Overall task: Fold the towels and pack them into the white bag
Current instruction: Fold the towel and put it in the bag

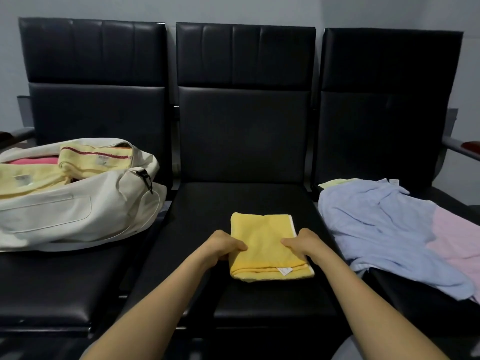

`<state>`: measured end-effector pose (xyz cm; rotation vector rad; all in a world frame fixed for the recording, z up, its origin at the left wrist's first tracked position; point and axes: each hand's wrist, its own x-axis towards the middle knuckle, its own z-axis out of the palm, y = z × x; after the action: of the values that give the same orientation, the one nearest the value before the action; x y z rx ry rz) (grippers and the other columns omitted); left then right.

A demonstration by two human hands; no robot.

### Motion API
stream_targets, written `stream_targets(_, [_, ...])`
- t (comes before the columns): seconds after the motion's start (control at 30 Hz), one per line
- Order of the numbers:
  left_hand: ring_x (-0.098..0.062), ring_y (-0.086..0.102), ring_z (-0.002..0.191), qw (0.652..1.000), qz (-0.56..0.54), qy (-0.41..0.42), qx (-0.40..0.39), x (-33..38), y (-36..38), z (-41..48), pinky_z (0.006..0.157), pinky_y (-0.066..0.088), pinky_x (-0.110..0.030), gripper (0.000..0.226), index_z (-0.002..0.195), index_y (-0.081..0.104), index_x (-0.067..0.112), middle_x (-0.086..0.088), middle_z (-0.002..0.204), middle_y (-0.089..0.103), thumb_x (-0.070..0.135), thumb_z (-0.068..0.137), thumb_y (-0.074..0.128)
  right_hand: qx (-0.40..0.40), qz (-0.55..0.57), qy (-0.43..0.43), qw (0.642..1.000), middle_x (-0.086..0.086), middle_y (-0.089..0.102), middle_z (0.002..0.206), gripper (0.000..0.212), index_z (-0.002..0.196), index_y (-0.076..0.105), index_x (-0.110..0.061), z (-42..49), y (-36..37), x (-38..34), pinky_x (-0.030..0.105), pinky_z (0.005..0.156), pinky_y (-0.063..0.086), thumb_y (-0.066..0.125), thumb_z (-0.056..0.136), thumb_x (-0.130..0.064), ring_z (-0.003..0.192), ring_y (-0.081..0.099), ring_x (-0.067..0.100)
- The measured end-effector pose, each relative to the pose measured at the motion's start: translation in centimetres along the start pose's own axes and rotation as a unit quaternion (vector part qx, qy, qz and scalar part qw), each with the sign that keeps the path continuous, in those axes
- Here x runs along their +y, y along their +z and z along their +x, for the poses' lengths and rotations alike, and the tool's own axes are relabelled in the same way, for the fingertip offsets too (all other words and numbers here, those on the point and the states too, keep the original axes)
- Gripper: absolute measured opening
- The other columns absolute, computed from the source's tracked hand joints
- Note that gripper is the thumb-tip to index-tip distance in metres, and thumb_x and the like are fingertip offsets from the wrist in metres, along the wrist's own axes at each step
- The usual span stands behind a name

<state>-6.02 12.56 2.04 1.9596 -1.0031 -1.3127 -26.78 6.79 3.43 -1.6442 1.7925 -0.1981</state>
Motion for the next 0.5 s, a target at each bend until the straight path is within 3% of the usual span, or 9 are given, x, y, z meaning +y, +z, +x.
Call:
stream_targets(0.1, [-0.022,0.053,0.113,0.998,-0.039,0.017,-0.036,0.4,0.0,-0.7,0.098,0.047,-0.038,0.048,0.118,0.053,0.015,-0.004,0.122,0.054,0.017,0.077,0.076,-0.030,0.071,0.002,0.997,0.014,0.049,0.134,0.067,0.137,0.039,-0.003,-0.1,-0.3,0.0,0.033,0.084,0.044,0.070,0.087,-0.033,0.118,0.052,0.027])
stream_targets(0.2, [-0.026,0.053,0.117,0.990,-0.114,0.021,-0.086,0.8,-0.9,-1.3,0.104,0.043,-0.045,0.054,0.125,0.051,0.013,-0.007,0.127,0.054,0.012,0.077,0.075,-0.071,0.173,-0.017,0.982,0.013,0.056,0.130,0.057,0.136,0.046,-0.006,-0.3,-0.9,-0.2,0.036,0.092,0.046,0.068,0.088,-0.027,0.111,0.056,0.025])
stream_targets(0.3, [-0.026,0.057,0.113,0.970,-0.216,0.044,-0.101,1.2,-2.4,-1.9,0.097,0.046,-0.044,0.057,0.130,0.048,0.005,-0.009,0.124,0.058,0.010,0.079,0.074,-0.112,0.356,-0.067,0.925,0.012,0.065,0.119,0.051,0.136,0.048,-0.005,0.0,-1.6,-0.3,0.042,0.095,0.050,0.066,0.090,-0.019,0.106,0.063,0.026])
stream_targets(0.37, [-0.027,0.058,0.110,0.952,-0.283,0.082,-0.088,1.3,-3.1,-2.0,0.089,0.049,-0.043,0.063,0.138,0.040,0.008,-0.011,0.127,0.055,0.014,0.083,0.070,-0.100,0.431,-0.107,0.891,0.010,0.061,0.123,0.063,0.144,0.037,-0.010,0.2,-2.2,-0.2,0.041,0.091,0.051,0.067,0.089,-0.018,0.106,0.063,0.026])
stream_targets(0.43, [-0.028,0.056,0.111,0.937,-0.317,0.124,-0.079,1.4,-3.5,-2.5,0.079,0.052,-0.038,0.059,0.143,0.034,0.027,-0.012,0.133,0.049,0.015,0.091,0.062,-0.079,0.436,-0.160,0.882,0.001,0.049,0.131,0.073,0.150,0.021,-0.029,0.0,-2.5,-0.4,0.035,0.085,0.052,0.063,0.092,-0.017,0.106,0.059,0.019])
stream_targets(0.5, [-0.026,0.054,0.113,0.936,-0.296,0.158,-0.103,1.5,-3.6,-3.1,0.074,0.052,-0.034,0.048,0.138,0.043,0.034,-0.009,0.138,0.044,0.013,0.096,0.053,-0.057,0.403,-0.210,0.889,-0.006,0.043,0.130,0.063,0.148,0.023,-0.039,-0.9,-2.5,-0.8,0.025,0.078,0.050,0.054,0.098,-0.016,0.103,0.054,0.008])
